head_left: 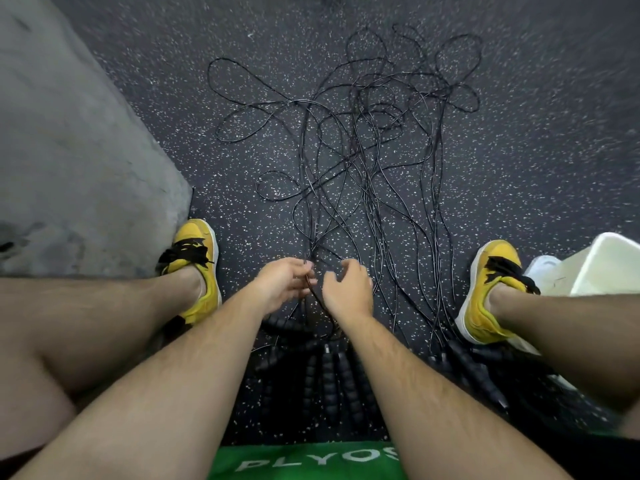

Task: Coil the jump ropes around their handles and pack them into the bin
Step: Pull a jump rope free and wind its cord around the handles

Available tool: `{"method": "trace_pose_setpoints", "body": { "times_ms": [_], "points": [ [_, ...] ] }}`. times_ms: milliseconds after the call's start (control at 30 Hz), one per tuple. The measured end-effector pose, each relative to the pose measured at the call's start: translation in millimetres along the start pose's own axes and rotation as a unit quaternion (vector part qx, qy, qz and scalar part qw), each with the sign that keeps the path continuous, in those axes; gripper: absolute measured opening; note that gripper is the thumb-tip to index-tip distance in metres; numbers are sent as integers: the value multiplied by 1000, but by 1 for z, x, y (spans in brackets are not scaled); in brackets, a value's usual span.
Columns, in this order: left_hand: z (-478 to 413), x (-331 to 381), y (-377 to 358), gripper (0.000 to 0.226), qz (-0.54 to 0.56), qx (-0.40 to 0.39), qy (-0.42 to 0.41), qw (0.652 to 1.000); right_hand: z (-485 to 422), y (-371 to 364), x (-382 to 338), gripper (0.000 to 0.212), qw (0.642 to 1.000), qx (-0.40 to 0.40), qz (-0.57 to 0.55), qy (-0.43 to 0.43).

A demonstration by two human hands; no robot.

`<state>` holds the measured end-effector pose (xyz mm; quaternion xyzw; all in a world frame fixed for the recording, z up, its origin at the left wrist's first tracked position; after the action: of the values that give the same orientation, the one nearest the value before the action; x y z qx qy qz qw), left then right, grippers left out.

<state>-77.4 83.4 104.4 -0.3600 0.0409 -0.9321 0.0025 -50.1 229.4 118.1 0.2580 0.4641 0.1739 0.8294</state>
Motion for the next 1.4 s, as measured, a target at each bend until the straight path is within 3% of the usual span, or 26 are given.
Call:
{"method": "trace_pose_setpoints", "body": {
  "times_ms": [133, 233, 400, 467, 533, 600, 667, 733, 833, 900, 1000, 1067, 1133, 1233, 1333, 1400],
  "points": [
    [8, -7, -4, 16, -62, -126, 29, 990, -16, -14, -29, 43, 993, -76, -94, -1],
    [15, -7, -2, 21, -73, -157, 90, 981, -21, -18, -41, 26, 986, -108, -128, -5],
    [2, 16, 11, 28, 25, 66, -9, 997, -7, -15, -33, 17, 987, -122, -93, 39],
    [-6, 23, 12, 32, 75, 83, -21, 994, 3, -15, -29, 20, 981, -169, -85, 48],
    [-8, 29, 8, 30, 59, 104, -31, 992, 9, -15, -25, 22, 972, -223, -56, 37],
    [-8, 30, 4, 20, 32, 118, -42, 992, 9, -11, -25, 23, 972, -229, -40, 23],
    [-4, 27, 3, 19, 12, 82, -47, 995, 4, -5, -29, 22, 981, -177, -80, 2],
    [6, 19, 6, 20, -14, -15, -36, 999, -4, 0, -36, 20, 979, -136, -149, -33],
    [31, 2, 6, 18, -75, -182, 72, 978, -11, 2, -46, 30, 968, -131, -206, -53],
    [37, -5, 6, 24, -97, -215, 123, 964, -13, 1, -47, 27, 973, -118, -195, -37],
    [21, 4, 8, 43, -35, -100, 67, 992, -13, 1, -41, 22, 978, -114, -171, -16],
    [4, 18, 10, 40, 33, 2, 5, 999, -10, 2, -37, 19, 979, -147, -144, -7],
    [-6, 34, 3, 31, 67, 34, -22, 997, -2, 3, -32, 17, 971, -222, -94, -1],
    [-4, 50, -15, 20, -9, 47, -34, 998, 6, 7, -25, 18, 945, -321, -45, -34],
    [0, 47, -15, 21, -55, 16, -47, 997, -11, 14, -23, 18, 977, -192, -84, -51],
    [9, 36, -9, 20, -99, -74, -20, 992, -25, 18, -25, 16, 972, -116, -186, -85]
  ]
}}
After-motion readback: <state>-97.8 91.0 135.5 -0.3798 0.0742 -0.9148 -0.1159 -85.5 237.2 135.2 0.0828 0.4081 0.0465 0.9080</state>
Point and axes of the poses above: each hand's wrist, its own z-axis away from the middle knuckle, its own y-axis out of the back of the hand, x = y × z, the point moved 2 cm from there along -z, towards the middle knuckle, and after that the axes turned 4 degrees about -z, right-handed, at the moved point
